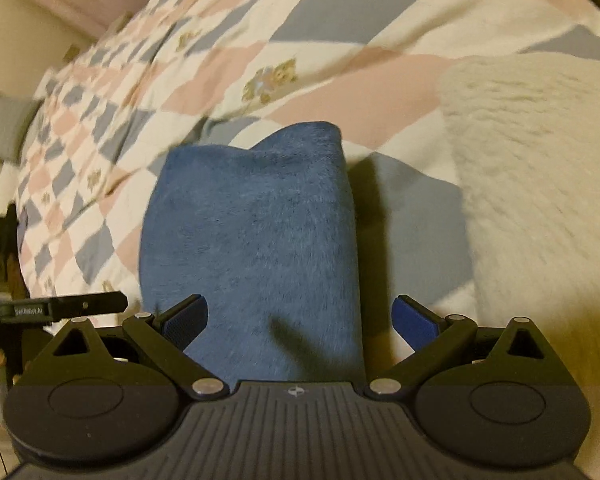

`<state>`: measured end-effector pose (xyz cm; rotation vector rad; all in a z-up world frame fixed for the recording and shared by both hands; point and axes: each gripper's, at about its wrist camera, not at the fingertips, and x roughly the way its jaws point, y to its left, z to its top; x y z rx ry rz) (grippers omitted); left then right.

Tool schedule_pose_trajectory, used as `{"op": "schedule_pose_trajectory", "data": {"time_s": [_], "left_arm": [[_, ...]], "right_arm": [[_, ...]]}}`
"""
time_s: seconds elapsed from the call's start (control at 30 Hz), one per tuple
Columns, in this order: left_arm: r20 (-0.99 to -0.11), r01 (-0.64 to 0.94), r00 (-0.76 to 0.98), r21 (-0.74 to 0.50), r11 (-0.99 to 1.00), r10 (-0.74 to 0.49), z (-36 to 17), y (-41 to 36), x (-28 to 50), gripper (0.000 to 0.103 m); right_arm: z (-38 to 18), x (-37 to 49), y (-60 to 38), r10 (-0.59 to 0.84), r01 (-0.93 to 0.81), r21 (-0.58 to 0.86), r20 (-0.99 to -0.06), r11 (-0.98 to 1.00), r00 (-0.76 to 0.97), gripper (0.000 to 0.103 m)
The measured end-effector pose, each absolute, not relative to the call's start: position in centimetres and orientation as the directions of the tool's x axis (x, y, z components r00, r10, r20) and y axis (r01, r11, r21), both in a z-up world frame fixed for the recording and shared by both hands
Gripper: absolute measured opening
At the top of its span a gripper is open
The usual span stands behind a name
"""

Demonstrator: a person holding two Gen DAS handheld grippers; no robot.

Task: Fold clothes
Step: 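Grasp the folded jeans with both grippers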

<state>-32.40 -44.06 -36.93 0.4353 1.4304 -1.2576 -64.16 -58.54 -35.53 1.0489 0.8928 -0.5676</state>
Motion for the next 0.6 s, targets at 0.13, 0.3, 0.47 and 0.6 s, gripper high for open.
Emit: {"op": "schedule_pose_trajectory", "data": {"time_s": [0.13, 0.3, 0.47, 0.6], "left_arm": [[-0.842, 0.792, -0.376, -0.509, 0.337, -0.388, -38.4, -45.0, -31.8, 0.097], [-0.803, 0.753, -0.458, -0.579, 0.313, -0.382, -40.3, -45.7, -31.4, 0.097], [-0.774, 0.734, -0.514, -0.62, 0.279, -0.369, -42.0, -46.3, -31.3, 0.097], [-0.761, 0.743, -0.534, -0.63, 0.226, -0.369, -42.4, -46.9, -31.7, 0.072]], "right_arm": [[-37.5, -62.5, -60.7, 0.109, 0.72, 0.52, -0.838, 0.459, 0.535, 0.101], [-39.7, -60.7, -62.4, 0.267, 0.653, 0.578, -0.812, 0.489, 0.519, 0.101], [-41.9, -59.6, -63.2, 0.36, 0.614, 0.614, -0.789, 0.496, 0.498, 0.102], [-42.7, -59.4, -63.3, 0.395, 0.572, 0.677, -0.735, 0.462, 0.551, 0.082]]}}
